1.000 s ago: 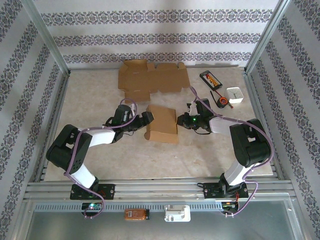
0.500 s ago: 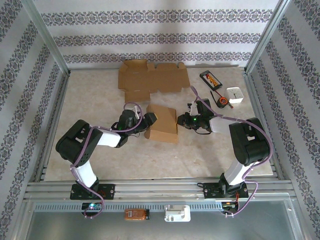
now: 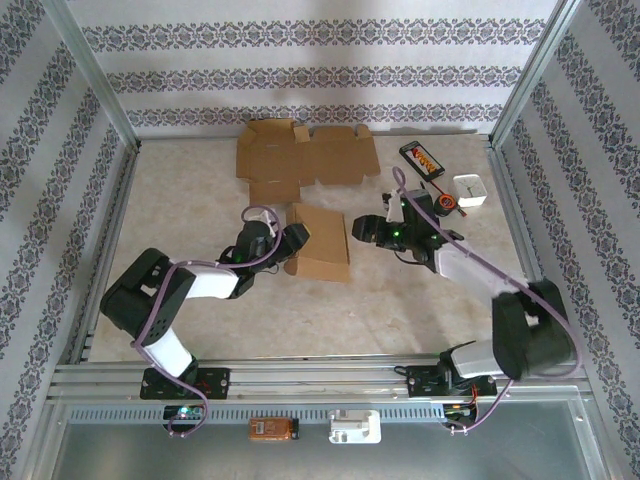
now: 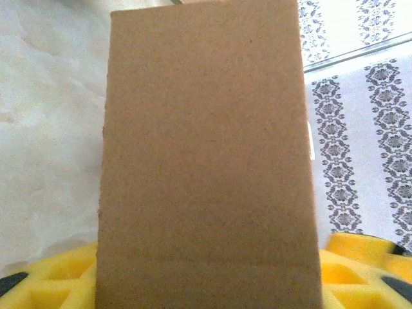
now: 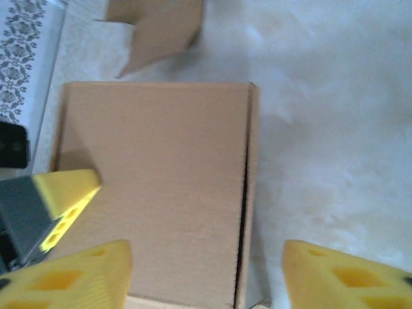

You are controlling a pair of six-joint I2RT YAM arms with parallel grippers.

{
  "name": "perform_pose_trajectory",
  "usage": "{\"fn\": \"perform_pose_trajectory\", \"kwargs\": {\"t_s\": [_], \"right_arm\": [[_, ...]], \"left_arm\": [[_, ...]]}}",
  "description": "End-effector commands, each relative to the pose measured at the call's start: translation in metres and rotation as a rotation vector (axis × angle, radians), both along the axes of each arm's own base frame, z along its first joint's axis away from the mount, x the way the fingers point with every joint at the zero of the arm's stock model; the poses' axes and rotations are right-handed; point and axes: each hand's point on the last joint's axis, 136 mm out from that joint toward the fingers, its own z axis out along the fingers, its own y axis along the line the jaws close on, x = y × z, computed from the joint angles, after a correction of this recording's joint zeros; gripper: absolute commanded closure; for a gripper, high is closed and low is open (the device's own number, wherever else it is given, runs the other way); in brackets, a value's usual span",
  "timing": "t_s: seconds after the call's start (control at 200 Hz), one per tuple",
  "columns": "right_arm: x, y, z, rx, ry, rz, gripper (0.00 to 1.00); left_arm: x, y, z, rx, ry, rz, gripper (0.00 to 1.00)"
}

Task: Fold the paper box

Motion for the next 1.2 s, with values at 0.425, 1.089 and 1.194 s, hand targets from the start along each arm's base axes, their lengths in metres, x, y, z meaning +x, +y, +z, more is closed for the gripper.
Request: {"fn": "perform_pose_trajectory", "kwargs": {"t_s": [0.425,1.089,1.194], "right_arm": [[-0.118,0.135,0.043,-0.725,-1.287,0.854,0.02],[-0.007,0.141,0.032,-1.236,-1.405,0.381,0.03],[0.005,0.14,0.027,-1.281,-1.42,0.365,0.07]], "left_arm": [[-0.001,0.052,0.072,0.005,-0.015,0.191,0.54],[-0.005,0.047,0.087,-0.147,0.042,0.185,0.56],[-0.006,0.047,0.088,-0.149,0.042,0.183,0.56]]}}
